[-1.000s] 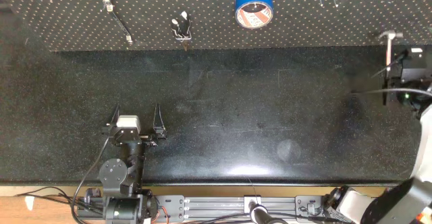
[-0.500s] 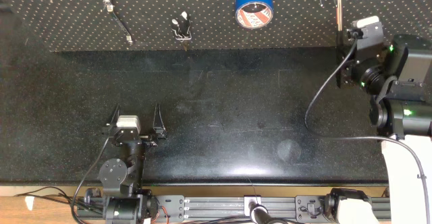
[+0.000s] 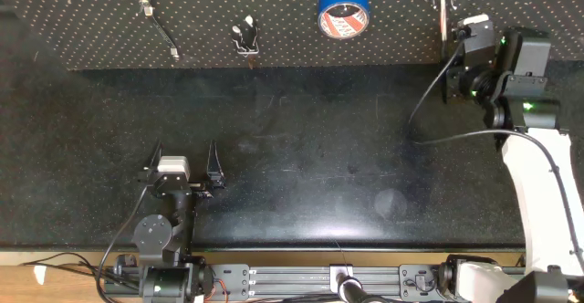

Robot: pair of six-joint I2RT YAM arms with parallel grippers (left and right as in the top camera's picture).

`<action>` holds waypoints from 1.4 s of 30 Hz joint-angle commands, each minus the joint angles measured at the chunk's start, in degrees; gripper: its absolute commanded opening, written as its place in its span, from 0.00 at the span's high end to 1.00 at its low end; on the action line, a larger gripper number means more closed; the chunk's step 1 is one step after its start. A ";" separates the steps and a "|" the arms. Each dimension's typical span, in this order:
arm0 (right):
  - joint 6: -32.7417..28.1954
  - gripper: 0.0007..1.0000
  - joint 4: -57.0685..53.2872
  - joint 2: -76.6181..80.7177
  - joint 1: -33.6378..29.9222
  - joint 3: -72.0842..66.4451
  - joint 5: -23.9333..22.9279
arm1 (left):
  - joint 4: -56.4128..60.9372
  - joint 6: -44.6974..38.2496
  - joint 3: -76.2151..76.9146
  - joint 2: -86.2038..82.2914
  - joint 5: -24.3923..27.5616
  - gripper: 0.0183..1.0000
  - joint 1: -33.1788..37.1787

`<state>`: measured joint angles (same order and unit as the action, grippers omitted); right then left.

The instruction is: Place Tools Onto Pegboard

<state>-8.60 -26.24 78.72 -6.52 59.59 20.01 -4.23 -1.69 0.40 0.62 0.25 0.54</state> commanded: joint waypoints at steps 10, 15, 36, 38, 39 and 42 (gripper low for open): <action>0.85 0.11 0.24 -3.23 1.11 0.33 0.17 | -0.37 -0.68 -0.09 -0.44 0.39 0.00 -0.17; 0.85 0.08 -1.09 -19.89 1.11 -1.62 -2.82 | -0.37 -0.68 -0.09 -0.44 0.39 0.00 -0.17; 21.59 0.07 27.15 -77.00 5.66 -50.69 -13.44 | -0.37 -0.68 -0.09 -0.44 0.39 0.00 -0.17; 21.68 0.07 31.58 -78.73 5.66 -56.70 -14.21 | -0.37 -0.68 -0.09 -0.44 0.39 0.00 -0.17; 21.64 0.07 31.52 -78.68 5.90 -57.72 -15.26 | -0.37 -0.68 -0.09 -0.44 0.39 0.00 -0.17; 19.06 0.07 28.72 -78.68 7.54 -59.36 -19.61 | -0.37 -0.68 -0.09 -0.44 0.39 0.00 -0.17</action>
<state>11.97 3.68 0.69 0.05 0.80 3.44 -4.23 -1.69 0.40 0.62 0.25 0.54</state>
